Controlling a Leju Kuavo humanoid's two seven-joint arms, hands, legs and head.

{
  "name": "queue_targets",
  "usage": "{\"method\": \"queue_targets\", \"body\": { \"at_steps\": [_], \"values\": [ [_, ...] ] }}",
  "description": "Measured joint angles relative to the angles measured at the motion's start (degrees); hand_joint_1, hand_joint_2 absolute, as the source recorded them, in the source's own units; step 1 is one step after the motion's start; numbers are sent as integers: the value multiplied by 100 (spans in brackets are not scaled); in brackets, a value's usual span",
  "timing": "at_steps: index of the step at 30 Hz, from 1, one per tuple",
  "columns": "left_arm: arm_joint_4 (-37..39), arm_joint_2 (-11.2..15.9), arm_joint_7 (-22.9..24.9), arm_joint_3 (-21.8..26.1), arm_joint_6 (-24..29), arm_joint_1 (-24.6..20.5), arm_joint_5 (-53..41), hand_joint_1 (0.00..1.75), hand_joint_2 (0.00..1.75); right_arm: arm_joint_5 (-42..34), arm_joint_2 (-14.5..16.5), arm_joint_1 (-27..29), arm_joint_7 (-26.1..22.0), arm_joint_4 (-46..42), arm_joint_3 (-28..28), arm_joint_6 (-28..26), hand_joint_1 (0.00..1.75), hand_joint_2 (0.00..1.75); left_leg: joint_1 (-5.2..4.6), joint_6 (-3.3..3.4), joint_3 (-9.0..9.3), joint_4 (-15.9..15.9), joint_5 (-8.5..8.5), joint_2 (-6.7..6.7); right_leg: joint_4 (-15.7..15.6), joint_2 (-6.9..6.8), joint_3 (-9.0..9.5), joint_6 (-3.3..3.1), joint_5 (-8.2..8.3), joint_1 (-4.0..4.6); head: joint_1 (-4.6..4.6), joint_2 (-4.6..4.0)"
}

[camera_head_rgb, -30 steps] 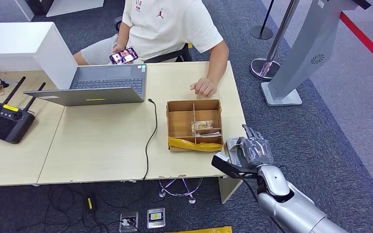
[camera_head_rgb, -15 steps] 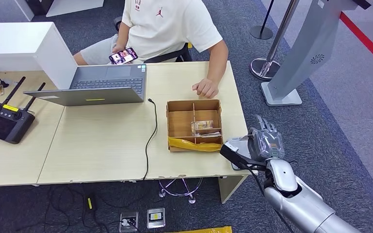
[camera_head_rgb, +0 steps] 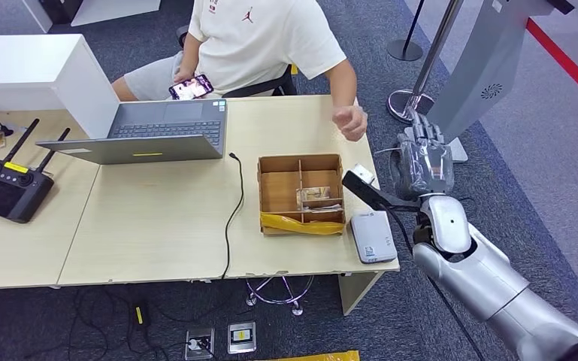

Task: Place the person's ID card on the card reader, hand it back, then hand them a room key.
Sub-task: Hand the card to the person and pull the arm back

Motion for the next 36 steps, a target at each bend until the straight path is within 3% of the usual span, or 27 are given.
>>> {"method": "queue_targets", "body": {
  "at_steps": [13, 23, 24, 25, 27, 28, 29, 36],
  "values": [
    [33, -58, 0, 118, 0, -14, -2, 0, 0, -21, 1086, -1283, -524, 484, 314, 213, 175, 175, 8, -2, -2, 0, 1, -4, 1, -1, -1, -1, 0, 7, 1, 0],
    [35, -54, -18, 67, 0, -14, -2, 0, 0, -121, 1245, -1512, -517, 821, 620, 706, 175, 175, 8, -2, -2, 0, 1, -3, -6, -1, -2, -1, 0, 7, 0, 0],
    [35, -54, -12, 57, 0, -15, -2, 0, 0, -134, 1245, -1513, -502, 841, 644, 723, 166, 175, 8, -2, -2, 0, 1, -3, -6, 0, -2, -1, 0, 7, 1, 0],
    [35, -55, -5, 49, 0, -18, -2, 0, 0, -142, 1244, -1514, -489, 858, 666, 736, 138, 175, 8, -3, -2, 0, 1, -2, -6, 0, -2, -1, 0, 7, 1, 0],
    [35, -56, 10, 25, 0, -26, -3, 0, 0, -148, 1240, -1518, -462, 892, 700, 756, 52, 175, 8, -3, -1, 0, 1, -2, -6, 0, -2, -1, -1, 7, 2, 0],
    [35, -57, 14, 10, 0, -29, -3, 0, 0, -154, 1239, -1519, -452, 909, 709, 763, 17, 175, 8, -3, -1, 0, 1, -2, -6, 0, -3, -1, -1, 7, 1, 0],
    [35, -57, 17, -11, 0, -30, -4, 0, 0, -162, 1239, -1520, -442, 925, 715, 765, 1, 175, 8, -3, -1, 0, 1, -2, -7, 0, -3, -1, -1, 8, 1, 0],
    [35, -66, 18, -84, 0, -40, -4, 0, 0, -177, 1234, -1513, -412, 990, 766, 479, 0, 175, 8, -3, 1, 0, 1, 0, -7, 2, -3, -1, 0, 8, 1, 0]
  ]
}}
